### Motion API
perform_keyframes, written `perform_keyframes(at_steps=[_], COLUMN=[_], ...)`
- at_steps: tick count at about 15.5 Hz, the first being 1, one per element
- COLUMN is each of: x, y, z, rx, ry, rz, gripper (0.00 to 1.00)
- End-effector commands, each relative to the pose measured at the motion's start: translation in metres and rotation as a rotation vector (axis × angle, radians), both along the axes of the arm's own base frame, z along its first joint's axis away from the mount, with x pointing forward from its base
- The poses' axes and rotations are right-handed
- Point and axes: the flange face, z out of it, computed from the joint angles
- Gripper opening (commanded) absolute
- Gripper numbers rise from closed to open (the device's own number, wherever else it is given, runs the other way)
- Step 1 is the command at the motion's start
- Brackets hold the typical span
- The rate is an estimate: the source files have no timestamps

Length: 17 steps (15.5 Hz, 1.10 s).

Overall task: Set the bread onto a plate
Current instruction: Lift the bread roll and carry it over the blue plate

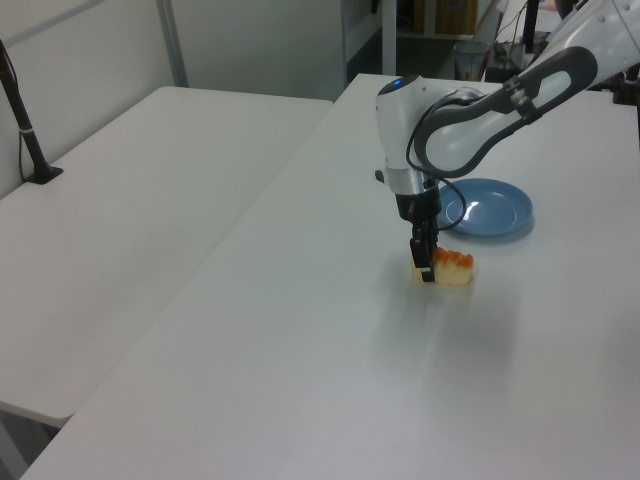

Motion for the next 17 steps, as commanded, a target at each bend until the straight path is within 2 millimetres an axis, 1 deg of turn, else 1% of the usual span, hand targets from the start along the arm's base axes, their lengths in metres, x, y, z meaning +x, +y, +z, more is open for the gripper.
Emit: perform_keyframes(at_steps=[1,4,7,9,11,14,16,17], x=[-0.005,-0.016,-0.018,-0.016,-0.012,-0.004,0.003,0.005], y=[0.000,-0.018,-0.048,-0.065,-0.083,-0.124,-0.147,-0.155], z=[0.032,0.079,0.108,0.111,0.109,0.110,0.110,0.105], rx=[-0.001,0.028,0.050,0.057,0.057,0.047,0.033,0.030], ry=[-0.017,0.008,-0.011,-0.021,-0.032,-0.084,-0.136,-0.141], rz=[-0.001,0.033,0.044,0.046,0.049,0.042,0.019,0.022], gripper=[0.51,0.51,0.51,0.51,0.51,0.51,0.52,0.53])
